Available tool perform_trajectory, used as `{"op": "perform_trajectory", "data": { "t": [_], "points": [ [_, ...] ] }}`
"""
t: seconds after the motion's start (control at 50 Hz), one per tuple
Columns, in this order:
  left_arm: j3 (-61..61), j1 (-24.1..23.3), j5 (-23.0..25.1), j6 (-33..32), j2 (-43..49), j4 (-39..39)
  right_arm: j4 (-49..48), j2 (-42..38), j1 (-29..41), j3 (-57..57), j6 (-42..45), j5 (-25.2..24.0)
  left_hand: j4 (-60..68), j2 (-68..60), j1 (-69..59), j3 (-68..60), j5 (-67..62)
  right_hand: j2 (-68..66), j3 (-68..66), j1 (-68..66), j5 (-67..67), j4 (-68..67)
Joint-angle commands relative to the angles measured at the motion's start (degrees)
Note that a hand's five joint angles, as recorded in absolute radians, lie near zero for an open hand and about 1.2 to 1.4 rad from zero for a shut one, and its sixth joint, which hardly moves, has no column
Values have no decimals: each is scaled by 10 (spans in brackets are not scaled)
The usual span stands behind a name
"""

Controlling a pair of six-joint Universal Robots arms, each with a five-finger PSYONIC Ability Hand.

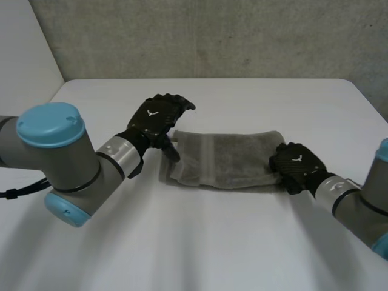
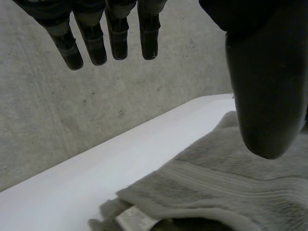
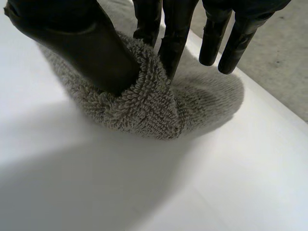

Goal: Fold the towel.

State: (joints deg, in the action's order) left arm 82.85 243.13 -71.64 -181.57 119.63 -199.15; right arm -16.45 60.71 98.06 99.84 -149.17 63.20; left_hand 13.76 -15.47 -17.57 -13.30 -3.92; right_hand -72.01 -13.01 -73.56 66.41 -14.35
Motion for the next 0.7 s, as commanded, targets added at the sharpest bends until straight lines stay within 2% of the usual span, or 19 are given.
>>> {"op": "perform_trajectory", "data": {
  "t": [0.02,0.08,0.12,0.2,0.28,0.3,0.34,0.36,0.4,0.42,0.46,0.48,0.5,0.52,0.56,0.62,0.7],
  "points": [
    [33,26,1,1,-32,1,83,72,-57,34,40,-44,-38,21,42,33,5,-80,30,-64,36,44],
    [52,41,2,1,-48,1,112,81,-76,27,71,-54,-38,22,43,33,7,-80,30,-64,36,44],
    [70,55,4,1,-57,-1,165,113,-106,-5,147,-59,-38,24,45,33,8,-80,30,-64,36,44],
    [81,67,4,1,-63,-3,216,127,-107,-50,201,-55,-38,22,43,33,7,-80,30,-64,36,44],
    [87,79,3,2,-65,-3,255,129,-24,-119,179,-52,-38,22,43,33,7,-80,30,-64,36,44],
    [87,79,3,2,-65,-3,255,129,-23,-119,179,-52,-38,22,43,33,7,-80,30,-64,36,44],
    [86,80,3,2,-65,-4,251,123,40,-148,151,-52,-38,22,43,33,7,-80,30,-64,36,44],
    [86,80,3,2,-65,-4,251,123,40,-148,151,-52,-38,22,43,33,7,-80,30,-64,36,44],
    [85,79,2,2,-65,-5,245,95,109,-176,127,-48,-38,22,43,33,7,-80,30,-64,36,44],
    [85,79,2,2,-65,-5,245,95,109,-176,127,-48,-38,22,43,33,7,-80,30,-64,36,44],
    [83,79,1,3,-67,-6,238,44,193,-212,114,-20,-38,24,45,33,8,-80,30,-64,36,44],
    [83,79,1,3,-67,-6,238,44,194,-213,114,-20,-38,24,45,33,8,-80,30,-64,36,44],
    [84,78,1,3,-70,-6,235,18,231,-223,108,0,-38,26,47,33,10,-80,30,-64,36,44],
    [84,78,1,3,-70,-6,235,18,231,-223,108,0,-38,26,47,33,10,-80,30,-64,36,44],
    [85,72,1,3,-72,-6,226,-30,280,-235,105,40,-38,24,45,33,8,-80,30,-64,36,44],
    [86,67,0,3,-74,-6,201,-70,303,-239,100,62,-38,26,47,33,10,-80,30,-64,36,44],
    [85,63,0,3,-82,-6,161,-82,316,-239,77,75,-38,24,45,33,8,-80,30,-64,36,44]
  ]
}}
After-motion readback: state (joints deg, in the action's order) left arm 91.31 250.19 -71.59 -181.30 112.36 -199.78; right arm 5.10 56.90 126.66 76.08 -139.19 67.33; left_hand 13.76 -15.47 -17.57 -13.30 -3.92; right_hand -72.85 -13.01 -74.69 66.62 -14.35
